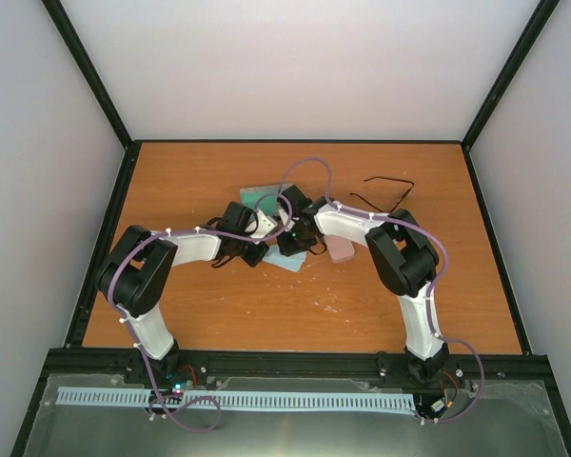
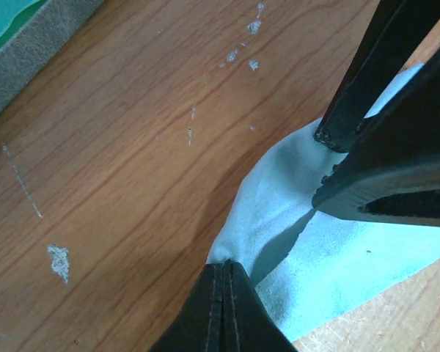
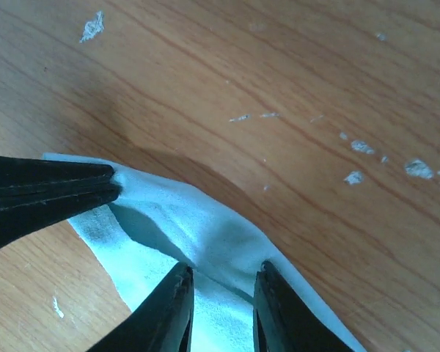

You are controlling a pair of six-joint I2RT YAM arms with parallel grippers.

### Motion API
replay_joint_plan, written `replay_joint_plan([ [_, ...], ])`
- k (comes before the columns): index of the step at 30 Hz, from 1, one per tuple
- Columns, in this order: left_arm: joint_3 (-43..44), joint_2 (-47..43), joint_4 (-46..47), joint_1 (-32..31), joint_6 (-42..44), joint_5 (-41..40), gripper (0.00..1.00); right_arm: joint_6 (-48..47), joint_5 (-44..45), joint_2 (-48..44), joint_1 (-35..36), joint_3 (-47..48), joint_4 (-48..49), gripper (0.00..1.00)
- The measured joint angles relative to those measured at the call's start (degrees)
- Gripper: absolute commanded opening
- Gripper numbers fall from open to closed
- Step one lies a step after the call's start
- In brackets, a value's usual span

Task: Organize the sunglasses
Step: Adjust the glasses cleaning cloth at the center of the board.

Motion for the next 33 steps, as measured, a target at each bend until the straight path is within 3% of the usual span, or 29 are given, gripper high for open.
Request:
replay_joint_plan([
  [33, 0.76, 0.35, -1.66, 0.37, -0.09, 0.7, 0.0, 1.53, -8.04, -3.76, -0.13, -7.39, 3.96, 0.22],
])
